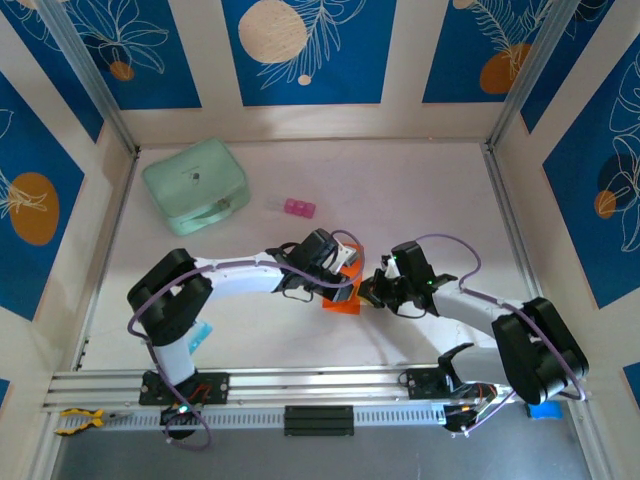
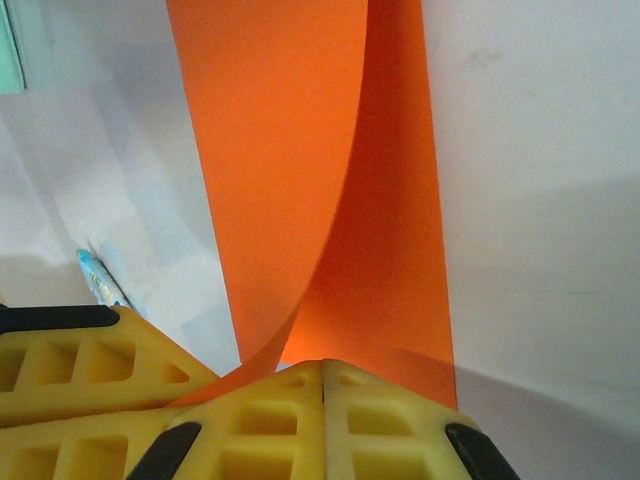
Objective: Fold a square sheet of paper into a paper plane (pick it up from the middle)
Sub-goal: Fold the triangle a second time at the center of the table.
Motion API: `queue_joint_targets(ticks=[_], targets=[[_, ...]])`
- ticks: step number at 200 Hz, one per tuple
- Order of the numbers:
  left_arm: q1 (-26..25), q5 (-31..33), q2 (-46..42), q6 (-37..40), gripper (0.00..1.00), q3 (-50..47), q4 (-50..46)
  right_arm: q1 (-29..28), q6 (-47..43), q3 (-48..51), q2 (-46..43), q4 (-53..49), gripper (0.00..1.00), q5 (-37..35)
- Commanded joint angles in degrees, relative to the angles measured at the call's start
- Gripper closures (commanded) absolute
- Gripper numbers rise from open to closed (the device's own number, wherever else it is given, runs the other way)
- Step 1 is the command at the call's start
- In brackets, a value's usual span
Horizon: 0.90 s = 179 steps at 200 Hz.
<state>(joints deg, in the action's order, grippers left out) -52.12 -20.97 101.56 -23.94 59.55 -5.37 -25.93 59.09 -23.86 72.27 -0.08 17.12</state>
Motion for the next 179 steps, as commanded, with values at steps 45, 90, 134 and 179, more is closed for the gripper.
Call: queue_joint_targets(ticks=[45, 90, 134, 179], targets=[[0.5, 0.7, -0.8, 1.8, 0.91, 0.9, -1.0, -0.9, 1.6, 0.6, 2.5, 3.2, 0.93, 2.2], [0.5, 1.5, -1.0, 2.0, 0.95, 0.9, -1.6, -2.0, 2.0, 0.8, 2.1, 0.4, 0.94, -0.8], [0.7, 1.7, -0.8, 2.0, 0.94, 1.1, -1.9, -4.9, 3.4, 0.8, 3.1, 0.1, 0.96, -3.8], [0.8, 1.3, -0.6, 2.2, 0.92, 1.1, -2.3, -5.6, 1.8, 0.6, 6.0, -2.6, 0.97, -6.5]])
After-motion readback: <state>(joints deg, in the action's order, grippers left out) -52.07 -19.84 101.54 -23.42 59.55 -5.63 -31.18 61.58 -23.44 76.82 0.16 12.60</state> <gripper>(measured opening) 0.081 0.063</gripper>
